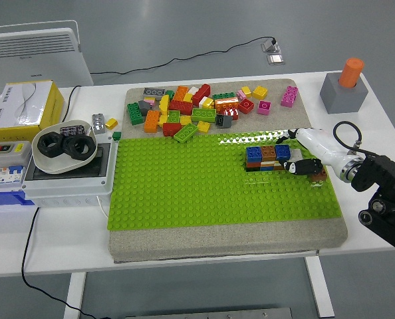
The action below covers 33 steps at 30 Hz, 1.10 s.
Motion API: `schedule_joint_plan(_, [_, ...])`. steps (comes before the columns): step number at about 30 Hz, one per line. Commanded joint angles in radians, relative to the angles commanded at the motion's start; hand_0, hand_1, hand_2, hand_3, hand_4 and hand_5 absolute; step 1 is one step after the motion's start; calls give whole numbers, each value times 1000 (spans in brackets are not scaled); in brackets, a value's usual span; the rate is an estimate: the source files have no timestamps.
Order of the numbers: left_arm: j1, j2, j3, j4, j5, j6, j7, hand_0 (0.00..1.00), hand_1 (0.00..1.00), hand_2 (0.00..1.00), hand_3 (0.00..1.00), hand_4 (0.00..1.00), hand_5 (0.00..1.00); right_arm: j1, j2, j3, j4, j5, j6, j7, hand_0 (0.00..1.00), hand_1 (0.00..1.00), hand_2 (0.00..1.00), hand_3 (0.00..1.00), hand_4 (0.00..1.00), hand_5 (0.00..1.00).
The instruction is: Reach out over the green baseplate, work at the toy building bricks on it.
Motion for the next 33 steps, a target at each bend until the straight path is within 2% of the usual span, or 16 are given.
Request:
schedule_joint_plan(4, [1,0,0,0,1,-1,0,621,508,612,737,998,998,-3,-6,7,16,-4,3,-3,854,821,803,690,696,261])
schedule_joint_plan(5, [1,0,0,0,1,-1,0,620,509,612,738,998,998,-6,-9,13,24,-8,3,-5,859,825,811,732,716,263])
schedule_joint_plan(6, [1,-1,0,0,1,-1,1,620,509,612,738,998,998,-9,-12,18,32,-13,3,-7,859,825,811,732,716,263])
schedule_joint_plan(10, [2,-1,0,0,1,0,1,620,509,612,738,998,998,-40,-40,55,89,-47,-10,-18,859,825,811,732,716,263])
schedule_joint_plan(11, [2,-2,1,0,0,1,0,620,508,612,738,998,998,-48,-46,62,102,-57,-15,-21,854,825,808,661,707,334])
schedule_joint_plan(16, [4,-1,-1,0,1,3,-1,620,508,612,738,998,998,-89,-74,78,166,-124,-38,-40,854,825,808,661,707,334])
schedule_joint_plan(21, [4,-2,-2,0,2,5,-1,620,508,611,737,998,998,-109,-69,74,167,-153,-46,-43,857,828,806,640,692,347])
schedule_joint_plan(33, [1,-1,-1,0,0,5,-2,620,506,610,737,998,998,-87,-49,51,133,-159,-43,-42,858,834,815,643,701,354])
